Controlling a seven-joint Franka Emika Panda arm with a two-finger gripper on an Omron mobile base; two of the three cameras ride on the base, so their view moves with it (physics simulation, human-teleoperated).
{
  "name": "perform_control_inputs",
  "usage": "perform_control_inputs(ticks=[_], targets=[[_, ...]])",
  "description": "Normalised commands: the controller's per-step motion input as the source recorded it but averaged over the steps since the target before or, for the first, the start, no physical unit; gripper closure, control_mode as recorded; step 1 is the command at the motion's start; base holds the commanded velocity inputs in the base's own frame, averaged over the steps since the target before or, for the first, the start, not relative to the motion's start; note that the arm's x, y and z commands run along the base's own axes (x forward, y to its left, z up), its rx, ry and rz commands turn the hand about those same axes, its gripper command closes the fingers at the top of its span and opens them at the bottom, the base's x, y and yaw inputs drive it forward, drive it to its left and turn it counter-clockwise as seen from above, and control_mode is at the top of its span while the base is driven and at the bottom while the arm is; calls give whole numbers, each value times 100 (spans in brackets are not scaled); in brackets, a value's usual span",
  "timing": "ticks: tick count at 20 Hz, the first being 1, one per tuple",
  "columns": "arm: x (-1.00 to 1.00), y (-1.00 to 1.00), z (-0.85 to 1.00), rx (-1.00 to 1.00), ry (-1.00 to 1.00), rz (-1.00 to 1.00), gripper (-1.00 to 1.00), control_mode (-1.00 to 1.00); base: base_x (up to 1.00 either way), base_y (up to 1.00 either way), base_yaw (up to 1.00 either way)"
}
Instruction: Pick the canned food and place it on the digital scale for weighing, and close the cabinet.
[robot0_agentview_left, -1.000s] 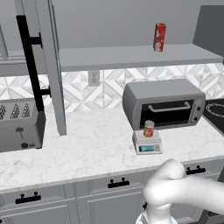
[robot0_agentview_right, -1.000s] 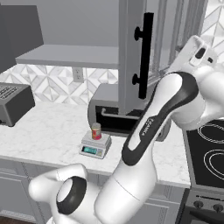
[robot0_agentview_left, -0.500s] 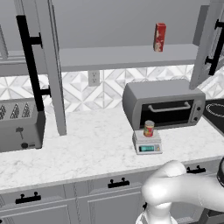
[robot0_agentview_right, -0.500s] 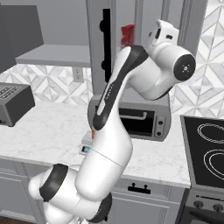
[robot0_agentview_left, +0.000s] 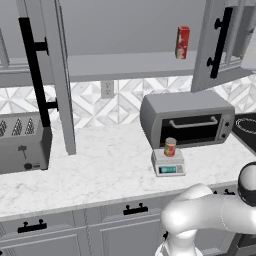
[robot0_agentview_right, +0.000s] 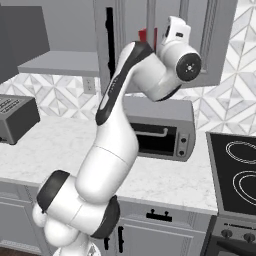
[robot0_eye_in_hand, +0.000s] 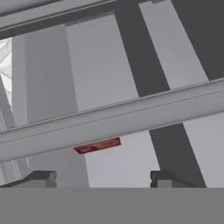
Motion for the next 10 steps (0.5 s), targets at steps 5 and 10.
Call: perform_control_inputs(ticks=[5,10], targets=[[77,0,-13,0,0,3,-100,-100,0,0,0],[70,0,-31,0,0,3,-100,-100,0,0,0]])
